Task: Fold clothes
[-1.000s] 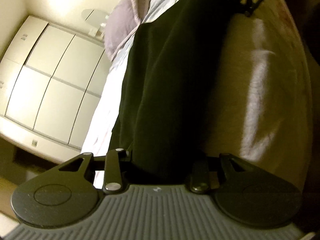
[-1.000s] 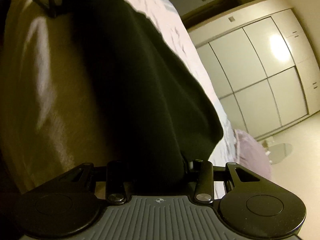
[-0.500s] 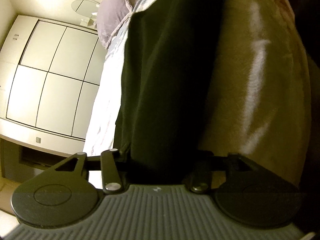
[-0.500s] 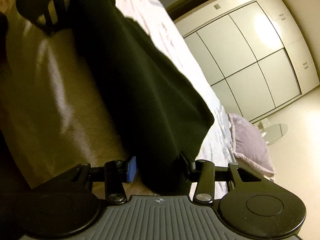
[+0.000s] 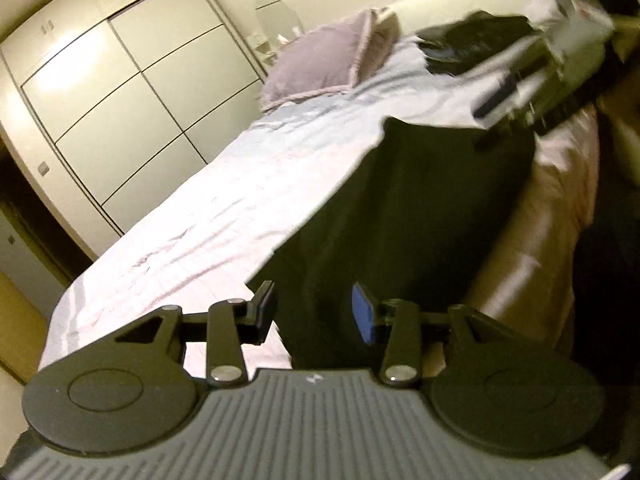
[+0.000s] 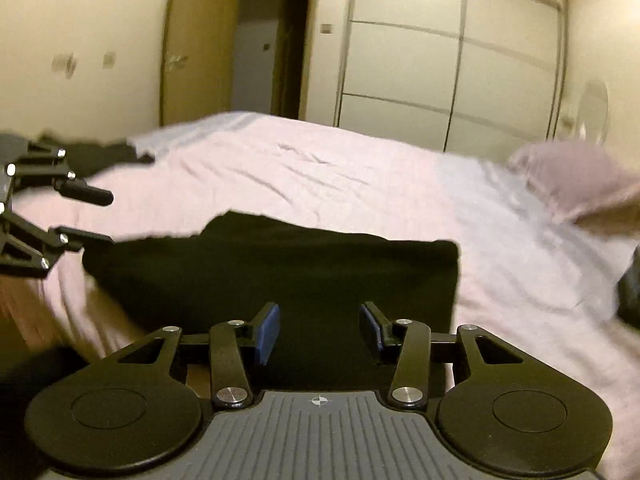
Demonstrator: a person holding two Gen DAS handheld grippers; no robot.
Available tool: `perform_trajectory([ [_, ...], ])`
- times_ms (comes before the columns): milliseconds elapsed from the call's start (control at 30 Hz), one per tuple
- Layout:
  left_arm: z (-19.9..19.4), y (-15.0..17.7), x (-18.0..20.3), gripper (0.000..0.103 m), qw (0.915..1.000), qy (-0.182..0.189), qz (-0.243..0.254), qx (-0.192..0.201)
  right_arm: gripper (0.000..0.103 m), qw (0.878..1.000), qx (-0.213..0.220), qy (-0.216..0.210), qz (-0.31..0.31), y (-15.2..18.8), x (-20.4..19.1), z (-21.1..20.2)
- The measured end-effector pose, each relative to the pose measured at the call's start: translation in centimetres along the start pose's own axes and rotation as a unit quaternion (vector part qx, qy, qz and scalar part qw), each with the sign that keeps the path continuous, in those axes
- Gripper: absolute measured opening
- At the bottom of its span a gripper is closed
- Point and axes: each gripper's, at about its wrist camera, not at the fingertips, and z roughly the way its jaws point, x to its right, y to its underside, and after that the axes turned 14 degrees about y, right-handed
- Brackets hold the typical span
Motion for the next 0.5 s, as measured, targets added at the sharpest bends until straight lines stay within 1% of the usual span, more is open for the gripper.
perform_trajectory([
  [67, 2.2, -1.2, -2.1, 0.038, 0.9999, 0.009, -0.012, -0.006, 0.045, 1.000, -0.021, -0.008, 0.012, -0.6, 0.0, 1.4],
  [100, 3.7, -1.8, -3.2, 0.038, 0.9996, 0.015, -0.022, -0.008, 0.045, 0.999, -0.030, -0.010, 0.012, -1.1, 0.2, 2.8],
  [167, 6.2, -2.7, -5.3, 0.038, 0.9970, 0.052, -0.055, -0.010, 0.045, 0.999, -0.040, -0.017, 0.014, -2.2, 1.0, 5.1],
  [233, 8.6, -3.5, -7.7, 0.039, 0.9927, 0.089, -0.078, -0.023, 0.045, 0.998, -0.049, -0.021, 0.015, -3.4, 1.9, 6.9],
  [267, 10.0, -3.9, -8.5, 0.039, 0.9909, 0.103, -0.082, -0.030, 0.045, 0.998, -0.053, -0.015, 0.012, -4.0, 2.5, 7.9],
  [300, 11.0, -3.5, -9.2, 0.040, 0.9888, 0.112, -0.092, -0.038, 0.045, 0.998, -0.057, -0.011, 0.012, -4.4, 3.1, 8.7],
  [367, 13.6, -3.4, -10.8, 0.040, 0.9836, 0.131, -0.113, -0.053, 0.045, 0.998, -0.057, -0.004, 0.020, -4.5, 4.5, 9.8],
  [400, 14.0, -3.1, -11.8, 0.039, 0.9799, 0.143, -0.126, -0.061, 0.046, 0.998, -0.058, -0.001, 0.025, -4.5, 5.1, 10.3],
  [500, 16.4, -2.3, -13.5, 0.040, 0.9665, 0.182, -0.162, -0.081, 0.046, 0.998, -0.057, 0.003, 0.037, -4.8, 7.1, 12.0],
])
